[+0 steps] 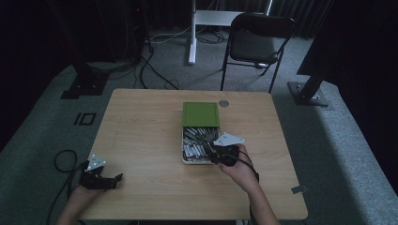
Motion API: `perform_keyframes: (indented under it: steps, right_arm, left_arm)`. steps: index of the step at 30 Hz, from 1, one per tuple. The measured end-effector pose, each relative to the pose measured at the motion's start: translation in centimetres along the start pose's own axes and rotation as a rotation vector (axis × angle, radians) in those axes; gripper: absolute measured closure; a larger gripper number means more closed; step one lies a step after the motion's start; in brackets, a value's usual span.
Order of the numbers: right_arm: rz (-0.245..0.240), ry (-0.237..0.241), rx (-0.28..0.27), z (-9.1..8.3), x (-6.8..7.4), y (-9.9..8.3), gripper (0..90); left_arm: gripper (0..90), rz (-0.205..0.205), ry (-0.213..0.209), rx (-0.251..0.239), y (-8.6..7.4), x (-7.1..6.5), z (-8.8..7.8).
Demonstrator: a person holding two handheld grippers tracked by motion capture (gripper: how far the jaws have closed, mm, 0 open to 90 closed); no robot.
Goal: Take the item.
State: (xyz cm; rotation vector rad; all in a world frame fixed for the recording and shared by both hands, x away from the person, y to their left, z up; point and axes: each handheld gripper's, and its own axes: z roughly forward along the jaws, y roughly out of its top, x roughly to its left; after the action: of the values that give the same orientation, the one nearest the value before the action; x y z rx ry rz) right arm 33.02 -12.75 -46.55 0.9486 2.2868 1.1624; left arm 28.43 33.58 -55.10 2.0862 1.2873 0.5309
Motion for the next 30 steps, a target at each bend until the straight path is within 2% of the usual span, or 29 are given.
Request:
perform_keyframes:
  steps: [4,9,14,19,24,30]
  right_arm:
    - [-0.003,-0.011,0.022,0.6,0.3,-0.2,77.4]
    - [-0.012,-0.042,0.046,1.2,0.6,-0.3,81.4]
    - [-0.023,-0.053,0.056,1.6,0.9,-0.4,80.9]
    - [0.003,-0.072,0.072,2.1,1.1,-0.5,77.5]
    - [0.0,-0.089,0.084,2.4,1.1,-0.9,76.9]
    - [-0.029,-0.13,0.109,2.8,1.5,-0.7,77.1]
  left_arm:
    - [1.3,0.0,0.0,0.0,0.0,0.0,0.0]
    - [1.3,0.0,0.0,0.0,0.0,0.0,0.0]
    - [1.3,0.0,0.0,0.0,0.0,0.0,0.0]
    - [1.4,0.0,0.0,0.0,0.0,0.0,0.0]
    - [1.3,0.0,0.0,0.0,0.0,0.0,0.0]
    - [1.4,0.0,0.0,0.0,0.0,0.0,0.0]
